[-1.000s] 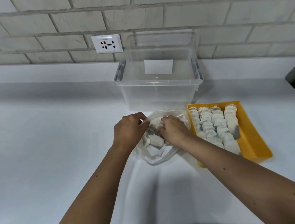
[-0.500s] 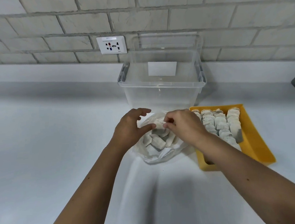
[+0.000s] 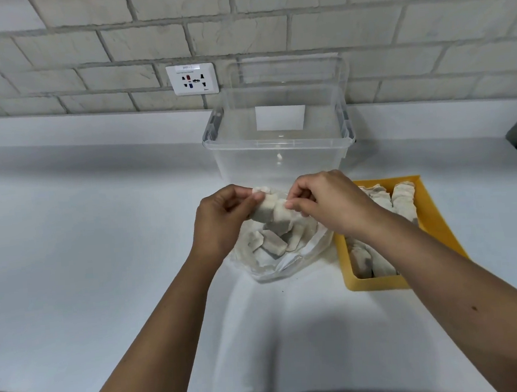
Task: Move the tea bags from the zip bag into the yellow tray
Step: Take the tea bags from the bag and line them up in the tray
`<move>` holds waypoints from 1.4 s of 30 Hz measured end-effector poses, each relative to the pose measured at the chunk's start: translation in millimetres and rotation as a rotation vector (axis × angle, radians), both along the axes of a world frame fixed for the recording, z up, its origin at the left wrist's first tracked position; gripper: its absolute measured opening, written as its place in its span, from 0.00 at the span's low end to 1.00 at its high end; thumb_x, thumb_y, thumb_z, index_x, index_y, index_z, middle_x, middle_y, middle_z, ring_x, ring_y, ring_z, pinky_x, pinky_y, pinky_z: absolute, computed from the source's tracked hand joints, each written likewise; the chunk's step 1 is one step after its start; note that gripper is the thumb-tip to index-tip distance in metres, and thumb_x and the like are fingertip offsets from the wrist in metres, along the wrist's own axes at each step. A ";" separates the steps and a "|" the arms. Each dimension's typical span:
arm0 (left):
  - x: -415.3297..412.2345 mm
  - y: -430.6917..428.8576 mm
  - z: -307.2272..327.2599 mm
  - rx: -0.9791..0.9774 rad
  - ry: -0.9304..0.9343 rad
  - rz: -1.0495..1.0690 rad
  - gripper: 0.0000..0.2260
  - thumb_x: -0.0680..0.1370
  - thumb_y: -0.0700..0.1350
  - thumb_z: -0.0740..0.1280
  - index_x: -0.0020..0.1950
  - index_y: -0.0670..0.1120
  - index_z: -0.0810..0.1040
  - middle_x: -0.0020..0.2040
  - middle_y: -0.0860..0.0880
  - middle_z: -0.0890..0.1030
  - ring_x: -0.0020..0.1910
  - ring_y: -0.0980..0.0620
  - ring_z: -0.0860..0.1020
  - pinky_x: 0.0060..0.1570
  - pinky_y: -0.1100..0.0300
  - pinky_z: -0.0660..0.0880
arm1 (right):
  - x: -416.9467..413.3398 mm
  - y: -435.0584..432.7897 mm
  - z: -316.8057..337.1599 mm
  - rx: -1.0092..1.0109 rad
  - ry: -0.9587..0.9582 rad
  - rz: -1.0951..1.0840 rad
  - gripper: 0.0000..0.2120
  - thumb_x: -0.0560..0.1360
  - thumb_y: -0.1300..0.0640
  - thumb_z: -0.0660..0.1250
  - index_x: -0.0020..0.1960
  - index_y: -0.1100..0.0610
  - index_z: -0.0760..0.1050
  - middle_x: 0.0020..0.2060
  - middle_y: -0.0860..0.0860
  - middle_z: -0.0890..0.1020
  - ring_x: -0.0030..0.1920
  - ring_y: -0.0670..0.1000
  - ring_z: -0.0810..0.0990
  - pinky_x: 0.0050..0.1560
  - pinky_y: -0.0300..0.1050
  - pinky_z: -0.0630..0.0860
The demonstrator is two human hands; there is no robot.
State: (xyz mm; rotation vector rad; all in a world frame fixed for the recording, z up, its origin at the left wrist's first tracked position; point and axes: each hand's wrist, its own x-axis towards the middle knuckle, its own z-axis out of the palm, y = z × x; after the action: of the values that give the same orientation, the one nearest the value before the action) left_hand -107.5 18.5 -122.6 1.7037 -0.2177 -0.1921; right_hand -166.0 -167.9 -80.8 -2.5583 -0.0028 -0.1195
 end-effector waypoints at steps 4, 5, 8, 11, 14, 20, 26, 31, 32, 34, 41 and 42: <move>3.5 8.9 -3.9 -0.045 0.087 0.017 0.06 0.78 0.43 0.72 0.46 0.41 0.80 0.35 0.41 0.80 0.40 0.48 0.83 0.52 0.49 0.83 | -10.2 -8.2 16.7 0.013 0.172 0.150 0.04 0.75 0.50 0.71 0.44 0.50 0.81 0.37 0.42 0.82 0.40 0.40 0.80 0.44 0.40 0.78; 2.2 8.5 -3.7 -0.024 0.096 -0.006 0.06 0.78 0.43 0.71 0.48 0.40 0.80 0.35 0.41 0.80 0.39 0.49 0.83 0.50 0.50 0.83 | -11.6 -7.9 21.9 0.022 0.210 0.195 0.03 0.74 0.50 0.71 0.44 0.49 0.81 0.37 0.41 0.82 0.40 0.39 0.80 0.43 0.36 0.77; -6.4 5.2 -1.8 -0.009 0.148 -0.061 0.07 0.78 0.44 0.71 0.52 0.40 0.82 0.38 0.35 0.82 0.39 0.48 0.83 0.42 0.55 0.83 | -7.2 0.0 26.7 0.027 0.207 0.218 0.04 0.75 0.49 0.70 0.45 0.49 0.81 0.36 0.41 0.81 0.40 0.39 0.79 0.40 0.33 0.74; -12.1 5.0 -2.2 -0.050 0.213 -0.063 0.08 0.79 0.44 0.70 0.53 0.41 0.84 0.45 0.29 0.80 0.42 0.43 0.81 0.40 0.55 0.82 | 4.8 9.1 16.8 -0.075 0.123 0.139 0.07 0.76 0.48 0.69 0.45 0.50 0.80 0.37 0.41 0.80 0.42 0.43 0.78 0.42 0.43 0.75; -15.2 7.4 -1.3 -0.084 0.250 -0.047 0.11 0.81 0.48 0.67 0.53 0.42 0.84 0.45 0.39 0.85 0.43 0.44 0.85 0.44 0.54 0.83 | 15.1 15.5 4.9 -0.137 0.072 0.079 0.08 0.77 0.48 0.67 0.44 0.51 0.80 0.36 0.41 0.78 0.41 0.45 0.76 0.39 0.43 0.72; -13.6 10.8 -5.9 -0.022 0.182 0.008 0.06 0.76 0.40 0.73 0.52 0.44 0.85 0.42 0.43 0.87 0.45 0.45 0.86 0.42 0.59 0.82 | 26.1 20.1 -19.5 0.050 0.090 0.002 0.10 0.75 0.47 0.69 0.42 0.53 0.81 0.33 0.41 0.78 0.39 0.45 0.79 0.44 0.45 0.78; -1.6 20.0 -14.1 -0.036 0.154 0.183 0.04 0.78 0.39 0.70 0.51 0.45 0.84 0.37 0.46 0.86 0.40 0.48 0.86 0.40 0.57 0.83 | 23.5 24.1 -61.3 -0.084 0.383 -0.104 0.17 0.75 0.46 0.68 0.37 0.59 0.77 0.40 0.56 0.83 0.41 0.56 0.83 0.41 0.43 0.74; -0.7 21.1 -12.9 -0.081 0.170 0.191 0.05 0.80 0.41 0.69 0.53 0.43 0.83 0.35 0.48 0.84 0.37 0.50 0.85 0.39 0.55 0.83 | 24.9 35.4 -80.3 -0.235 0.450 -0.097 0.14 0.70 0.47 0.74 0.37 0.56 0.73 0.43 0.51 0.79 0.43 0.54 0.77 0.40 0.44 0.69; -0.9 21.5 -12.6 -0.088 0.176 0.193 0.05 0.79 0.41 0.69 0.53 0.44 0.83 0.35 0.49 0.84 0.37 0.50 0.85 0.38 0.55 0.83 | 24.8 33.1 -79.2 -0.205 0.428 -0.098 0.11 0.70 0.49 0.74 0.39 0.55 0.76 0.43 0.50 0.81 0.44 0.53 0.78 0.41 0.44 0.71; -1.8 22.4 -11.7 -0.098 0.183 0.189 0.05 0.80 0.42 0.69 0.53 0.45 0.83 0.35 0.50 0.85 0.38 0.51 0.85 0.39 0.56 0.83 | 19.4 22.5 -68.8 -0.111 0.366 -0.115 0.07 0.68 0.51 0.76 0.39 0.52 0.79 0.41 0.47 0.82 0.46 0.49 0.79 0.43 0.43 0.74; -7.4 11.6 -11.1 -0.071 0.171 0.158 0.06 0.80 0.44 0.69 0.52 0.42 0.82 0.36 0.46 0.85 0.41 0.47 0.86 0.44 0.55 0.83 | -15.6 5.4 -14.4 0.828 0.362 -0.086 0.05 0.69 0.57 0.77 0.42 0.56 0.81 0.30 0.47 0.80 0.28 0.44 0.73 0.29 0.35 0.67; -10.1 7.0 -9.7 -0.078 0.176 0.147 0.06 0.80 0.44 0.69 0.53 0.43 0.82 0.36 0.46 0.85 0.41 0.48 0.86 0.43 0.56 0.83 | -17.0 8.3 -14.2 0.903 0.376 -0.088 0.04 0.70 0.57 0.76 0.42 0.55 0.81 0.32 0.48 0.81 0.29 0.44 0.73 0.29 0.36 0.68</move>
State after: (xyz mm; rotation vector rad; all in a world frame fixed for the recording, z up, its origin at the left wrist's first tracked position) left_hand -117.6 25.5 -132.3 1.6079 0.0306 -0.2197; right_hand -183.0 -159.5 -94.9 -1.6438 0.2492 0.2725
